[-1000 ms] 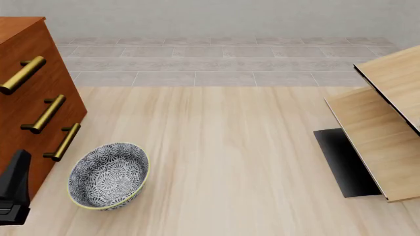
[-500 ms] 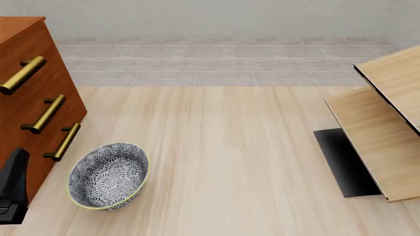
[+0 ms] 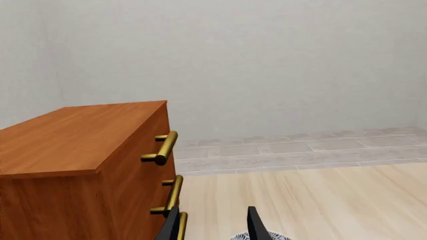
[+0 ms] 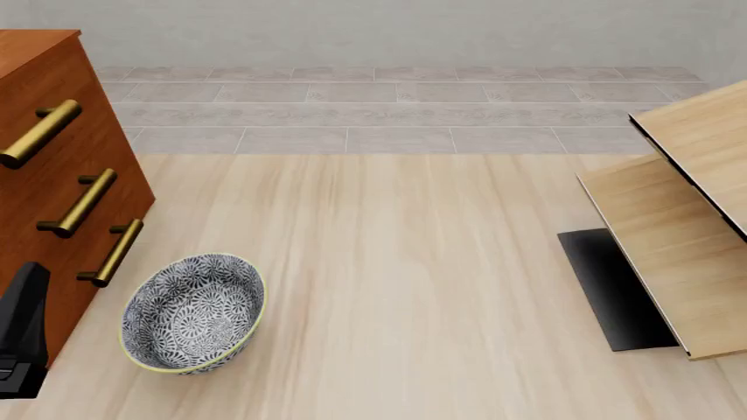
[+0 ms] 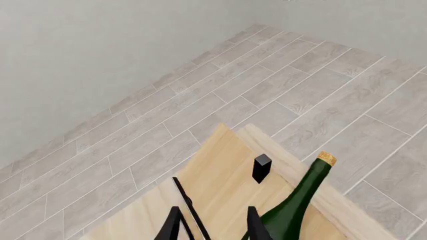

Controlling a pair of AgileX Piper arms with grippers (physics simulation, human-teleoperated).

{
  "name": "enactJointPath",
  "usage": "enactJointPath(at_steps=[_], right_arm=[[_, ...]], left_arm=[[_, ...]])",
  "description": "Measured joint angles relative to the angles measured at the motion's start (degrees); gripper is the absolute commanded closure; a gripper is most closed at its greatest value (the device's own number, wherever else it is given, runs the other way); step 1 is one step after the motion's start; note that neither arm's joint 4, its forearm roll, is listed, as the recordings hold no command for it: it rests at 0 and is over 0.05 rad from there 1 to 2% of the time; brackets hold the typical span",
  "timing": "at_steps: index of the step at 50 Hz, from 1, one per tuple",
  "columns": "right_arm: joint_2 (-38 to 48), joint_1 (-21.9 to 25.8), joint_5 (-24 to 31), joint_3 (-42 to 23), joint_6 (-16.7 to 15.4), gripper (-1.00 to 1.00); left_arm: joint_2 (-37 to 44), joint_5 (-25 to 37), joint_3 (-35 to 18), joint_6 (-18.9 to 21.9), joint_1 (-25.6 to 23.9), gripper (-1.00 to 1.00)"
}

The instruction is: Put the wine bottle on the wine rack.

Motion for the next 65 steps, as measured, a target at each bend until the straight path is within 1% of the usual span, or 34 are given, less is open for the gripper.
enactJointPath(at_steps=[19, 34, 41, 48, 55, 65], right_arm=[[-8.56, 11.88, -0.11, 5.41, -3.25, -1.00], [-15.13, 20.10, 0.87, 7.43, -6.09, -1.00], [-18.63, 23.48, 1.69, 8.58, -7.29, -1.00], [-22.37, 26.41, 2.11, 10.10, -9.18, -1.00], [-26.30, 28.97, 2.17, 12.21, -11.15, -1.00], [-32.41, 32.66, 2.77, 15.86, -13.03, -1.00]], left_arm=[[0.00, 1.17, -1.17, 0.62, -0.65, -1.00], [0.00, 1.78, -1.70, 1.05, -1.16, -1.00], [0.00, 2.04, -1.86, 1.26, -1.43, -1.00], [0.00, 2.23, -1.97, 1.51, -1.75, -1.00], [0.00, 2.81, -2.59, 1.83, -2.10, -1.00], [0.00, 3.73, -3.63, 2.25, -2.70, -1.00]])
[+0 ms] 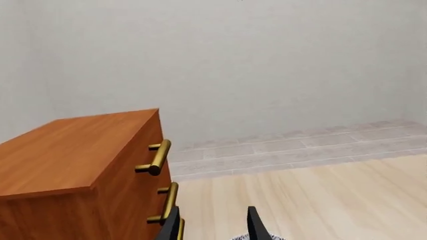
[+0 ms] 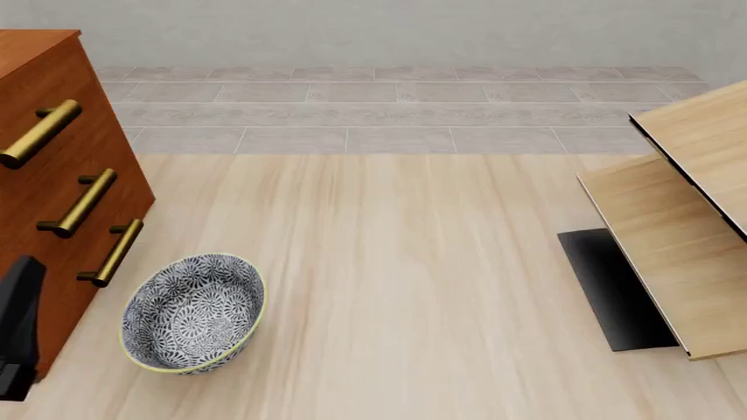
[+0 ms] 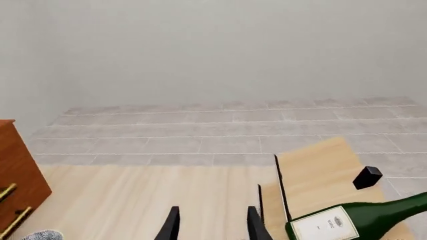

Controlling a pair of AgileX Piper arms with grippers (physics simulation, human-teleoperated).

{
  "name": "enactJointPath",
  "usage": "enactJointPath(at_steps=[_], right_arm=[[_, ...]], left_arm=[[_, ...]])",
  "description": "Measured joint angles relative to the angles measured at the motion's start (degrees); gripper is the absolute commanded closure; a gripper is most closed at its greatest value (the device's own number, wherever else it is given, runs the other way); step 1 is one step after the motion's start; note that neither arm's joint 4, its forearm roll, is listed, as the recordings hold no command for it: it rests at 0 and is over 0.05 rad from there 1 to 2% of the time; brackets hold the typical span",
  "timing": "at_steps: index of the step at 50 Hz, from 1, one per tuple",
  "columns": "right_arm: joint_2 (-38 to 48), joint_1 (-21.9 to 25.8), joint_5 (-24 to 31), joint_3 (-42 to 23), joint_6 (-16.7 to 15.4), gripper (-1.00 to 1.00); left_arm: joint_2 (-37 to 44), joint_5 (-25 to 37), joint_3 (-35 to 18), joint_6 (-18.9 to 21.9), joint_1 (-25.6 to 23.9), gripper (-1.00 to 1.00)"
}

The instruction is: Put the wine bottle on the wine rack.

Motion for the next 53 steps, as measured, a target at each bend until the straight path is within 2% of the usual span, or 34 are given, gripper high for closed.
enactJointPath(at_steps=[21, 28, 38, 53], right_arm=[[-12.66, 5.84, 2.41, 5.21, -3.27, -1.00], [-16.06, 6.93, 3.17, 5.74, -4.59, -1.00], [-18.17, 7.75, 5.03, 2.51, -5.67, -1.00], [-19.13, 8.08, 11.09, -7.14, -6.72, -1.00]], left_arm=[[0.00, 1.75, -2.09, 0.16, -1.22, -1.00], [0.01, 3.24, -4.43, 0.01, -1.67, -1.00], [0.00, 7.25, -11.16, -0.31, -2.40, -1.00], [0.00, 12.09, -18.89, 0.00, -3.47, -1.00]])
